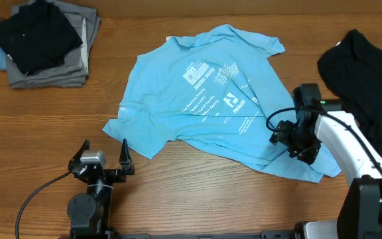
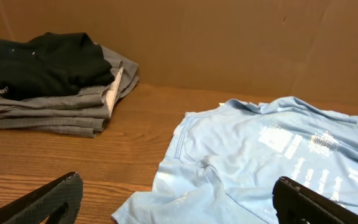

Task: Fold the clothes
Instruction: 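Grasp the lower right hem of the T-shirt with the right gripper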

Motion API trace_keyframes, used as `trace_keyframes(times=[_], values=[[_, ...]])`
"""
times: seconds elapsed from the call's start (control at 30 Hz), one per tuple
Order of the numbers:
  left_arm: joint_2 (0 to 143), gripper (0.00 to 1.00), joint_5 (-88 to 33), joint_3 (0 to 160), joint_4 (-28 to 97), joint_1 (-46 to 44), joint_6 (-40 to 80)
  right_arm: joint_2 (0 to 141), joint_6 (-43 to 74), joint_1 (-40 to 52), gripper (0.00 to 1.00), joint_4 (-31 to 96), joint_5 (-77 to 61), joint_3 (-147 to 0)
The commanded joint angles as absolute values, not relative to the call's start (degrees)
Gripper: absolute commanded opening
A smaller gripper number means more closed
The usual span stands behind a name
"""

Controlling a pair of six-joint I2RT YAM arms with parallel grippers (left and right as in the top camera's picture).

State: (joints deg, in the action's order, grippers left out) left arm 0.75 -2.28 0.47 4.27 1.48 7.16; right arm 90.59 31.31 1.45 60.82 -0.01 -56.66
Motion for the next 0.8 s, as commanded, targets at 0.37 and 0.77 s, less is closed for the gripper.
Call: trace_keyframes(times=[0.37, 0.77], values=[[0.25, 1.0, -3.42, 0.27, 4.21, 1.08, 7.97, 90.17, 33.06, -5.72, 0.62, 52.42, 0.78, -53.58], [0.27, 1.0, -3.4, 0.27, 4.21, 1.08, 7.94, 90.24, 33.08, -5.72, 0.51, 48.49, 0.78, -49.84]])
